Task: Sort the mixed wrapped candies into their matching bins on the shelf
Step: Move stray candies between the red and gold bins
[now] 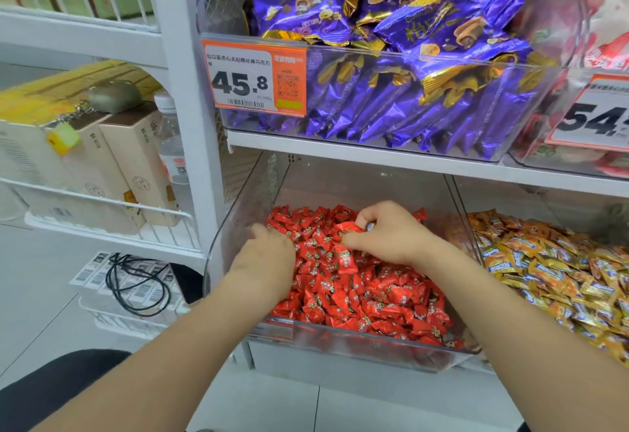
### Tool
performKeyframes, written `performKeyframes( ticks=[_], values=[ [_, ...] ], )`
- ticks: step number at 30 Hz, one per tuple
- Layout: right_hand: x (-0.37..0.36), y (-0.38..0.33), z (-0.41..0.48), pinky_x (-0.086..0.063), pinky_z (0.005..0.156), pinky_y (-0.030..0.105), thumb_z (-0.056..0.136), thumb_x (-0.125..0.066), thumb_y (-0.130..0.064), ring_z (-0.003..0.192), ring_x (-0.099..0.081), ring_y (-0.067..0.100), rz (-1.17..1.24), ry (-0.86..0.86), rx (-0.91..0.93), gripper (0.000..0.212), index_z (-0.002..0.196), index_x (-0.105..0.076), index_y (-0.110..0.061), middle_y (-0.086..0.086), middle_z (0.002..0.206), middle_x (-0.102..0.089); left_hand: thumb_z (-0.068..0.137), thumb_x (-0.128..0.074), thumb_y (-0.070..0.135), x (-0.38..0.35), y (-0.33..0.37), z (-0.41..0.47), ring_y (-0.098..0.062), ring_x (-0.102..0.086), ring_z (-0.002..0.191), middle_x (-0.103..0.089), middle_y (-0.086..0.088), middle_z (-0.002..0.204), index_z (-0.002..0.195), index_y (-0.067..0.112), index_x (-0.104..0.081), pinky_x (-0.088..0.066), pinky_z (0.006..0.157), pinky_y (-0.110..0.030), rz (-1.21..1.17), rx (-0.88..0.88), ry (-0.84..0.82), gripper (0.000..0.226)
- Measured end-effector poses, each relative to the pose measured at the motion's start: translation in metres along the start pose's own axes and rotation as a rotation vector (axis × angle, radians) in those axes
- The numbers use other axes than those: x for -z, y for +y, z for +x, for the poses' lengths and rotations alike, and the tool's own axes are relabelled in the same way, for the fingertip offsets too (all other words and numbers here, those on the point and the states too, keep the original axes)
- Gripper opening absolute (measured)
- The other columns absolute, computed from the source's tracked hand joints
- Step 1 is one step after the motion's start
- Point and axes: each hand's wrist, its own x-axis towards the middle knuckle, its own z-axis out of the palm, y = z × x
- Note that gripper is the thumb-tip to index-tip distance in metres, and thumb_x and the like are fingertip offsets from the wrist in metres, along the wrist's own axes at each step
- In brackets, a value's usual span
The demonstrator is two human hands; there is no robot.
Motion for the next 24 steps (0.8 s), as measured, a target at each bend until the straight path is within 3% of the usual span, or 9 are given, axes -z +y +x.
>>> performKeyframes(
  ticks=[4,7,11,13,15,17,20,21,24],
  values=[
    [-0.002,-0.003,-0.004,-0.042,0.056,0.022,0.076,-0.086,-0.028,0.046,-0.049,-0.001,0.169,0.056,-0.09,0.025,0.066,-0.068,-0.015,-0.015,0.044,-0.051,0.097,-0.052,0.003,-0.008,-0.003,0.015,-0.036,-0.059,0.122,-0.05,-0.029,0.136,0.141,-0.012,-0.042,-0.054,0.094,-0.037,-0.1,0.021,-0.032,0.047],
    [-0.003,-0.004,-0.004,-0.033,0.044,0.017,0.077,-0.087,-0.027,0.034,-0.043,-0.004,0.253,0.063,-0.124,0.023,0.071,-0.07,-0.013,-0.017,0.04,-0.049,0.096,-0.05,0.0,-0.006,-0.006,0.029,-0.04,-0.063,0.119,-0.052,-0.03,0.133,0.138,-0.01,-0.047,-0.054,0.091,-0.039,-0.304,0.056,-0.108,0.043],
    [-0.004,0.0,-0.002,-0.034,0.044,0.016,0.077,-0.086,-0.025,0.039,-0.044,-0.003,0.298,0.099,-0.128,0.016,0.074,-0.074,-0.015,-0.017,0.043,-0.053,0.099,-0.049,0.003,-0.002,-0.006,0.037,-0.024,-0.062,0.07,-0.061,-0.012,0.096,0.124,0.004,-0.058,-0.043,0.049,-0.023,-0.658,0.022,-0.143,0.027],
    [-0.004,0.002,0.001,-0.036,0.049,0.018,0.081,-0.081,-0.025,0.048,-0.048,-0.001,0.313,0.111,-0.134,0.007,0.081,-0.08,-0.018,-0.018,0.048,-0.058,0.099,-0.047,0.0,-0.002,-0.004,0.037,-0.026,-0.064,0.071,-0.063,-0.008,0.106,0.13,0.011,-0.06,-0.036,0.038,-0.016,-0.768,-0.029,-0.18,0.035],
    [-0.004,0.002,0.003,-0.036,0.051,0.02,0.086,-0.075,-0.029,0.053,-0.049,0.005,0.3,0.092,-0.149,0.013,0.087,-0.082,-0.017,-0.016,0.05,-0.057,0.098,-0.047,-0.004,-0.003,-0.003,0.038,-0.03,-0.067,0.095,-0.06,-0.005,0.121,0.134,0.013,-0.06,-0.044,0.051,-0.016,-0.799,-0.062,-0.186,0.041],
    [-0.004,0.004,0.006,-0.041,0.055,0.025,0.088,-0.07,-0.033,0.055,-0.05,0.016,0.225,0.046,-0.139,0.029,0.094,-0.078,-0.006,-0.003,0.056,-0.055,0.098,-0.051,-0.003,0.0,-0.005,0.037,-0.022,-0.062,0.085,-0.061,-0.006,0.118,0.132,0.013,-0.059,-0.05,0.064,-0.024,-0.821,-0.081,-0.185,0.039],
    [-0.007,0.009,0.008,-0.055,0.072,0.035,0.09,-0.06,-0.034,0.061,-0.058,0.023,0.062,0.004,-0.113,0.037,0.096,-0.073,0.0,0.009,0.066,-0.062,0.1,-0.06,0.006,0.007,-0.004,0.029,-0.013,-0.049,0.062,-0.057,-0.003,0.092,0.119,0.011,-0.062,-0.041,0.046,-0.017,-0.785,-0.181,-0.191,0.02],
    [-0.009,0.011,0.009,-0.052,0.068,0.032,0.091,-0.057,-0.032,0.058,-0.053,0.021,0.025,-0.002,-0.102,0.036,0.095,-0.073,0.0,0.005,0.063,-0.059,0.102,-0.058,0.007,0.009,-0.003,0.024,-0.013,-0.044,0.056,-0.053,-0.002,0.081,0.111,0.007,-0.065,-0.035,0.041,-0.018,-0.778,-0.206,-0.189,0.011],
    [-0.011,0.011,0.013,-0.039,0.055,0.027,0.1,-0.052,-0.028,0.046,-0.049,0.011,-0.037,0.037,-0.099,0.035,0.091,-0.077,-0.004,-0.01,0.052,-0.057,0.102,-0.046,-0.002,0.011,-0.009,0.015,-0.011,-0.04,0.05,-0.05,-0.001,0.07,0.091,0.003,-0.069,-0.034,0.042,-0.017,-0.773,-0.186,-0.15,0.027]
  ],
)
